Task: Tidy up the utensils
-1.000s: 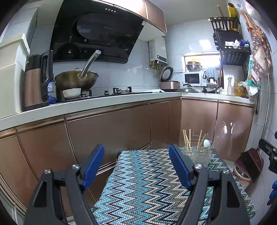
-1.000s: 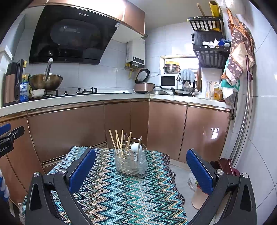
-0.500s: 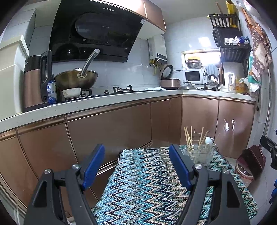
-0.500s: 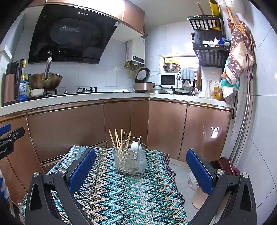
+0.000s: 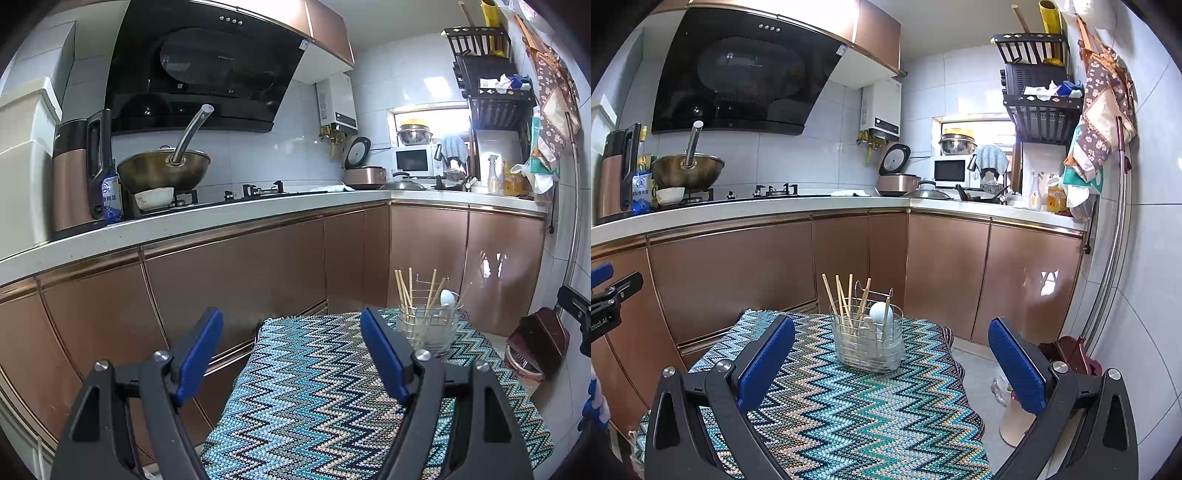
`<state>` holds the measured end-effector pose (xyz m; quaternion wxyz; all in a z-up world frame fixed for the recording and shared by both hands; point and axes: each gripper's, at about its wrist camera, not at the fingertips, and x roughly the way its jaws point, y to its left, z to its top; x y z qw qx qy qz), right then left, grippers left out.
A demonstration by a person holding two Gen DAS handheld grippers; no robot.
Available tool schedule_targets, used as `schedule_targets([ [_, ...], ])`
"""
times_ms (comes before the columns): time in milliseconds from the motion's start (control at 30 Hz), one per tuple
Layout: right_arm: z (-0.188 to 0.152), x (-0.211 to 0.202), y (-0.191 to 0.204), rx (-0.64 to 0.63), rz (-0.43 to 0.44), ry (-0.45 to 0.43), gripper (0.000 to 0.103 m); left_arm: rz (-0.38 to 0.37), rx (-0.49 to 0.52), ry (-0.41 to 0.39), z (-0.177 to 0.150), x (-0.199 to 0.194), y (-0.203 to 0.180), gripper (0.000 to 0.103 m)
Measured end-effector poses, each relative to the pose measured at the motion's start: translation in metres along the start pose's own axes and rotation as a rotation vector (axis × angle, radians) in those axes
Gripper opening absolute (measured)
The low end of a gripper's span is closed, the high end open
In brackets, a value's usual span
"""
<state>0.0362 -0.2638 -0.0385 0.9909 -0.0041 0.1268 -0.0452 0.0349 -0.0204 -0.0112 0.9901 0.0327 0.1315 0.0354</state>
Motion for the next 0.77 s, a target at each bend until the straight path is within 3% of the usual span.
schedule_targets([
  [767, -0.0020, 0.0010, -0.0031, 0.002, -0.004, 0.004, 0.103, -0.007, 0.001, 0.007, -0.0030, 0.0006, 0.0000, 0.075],
])
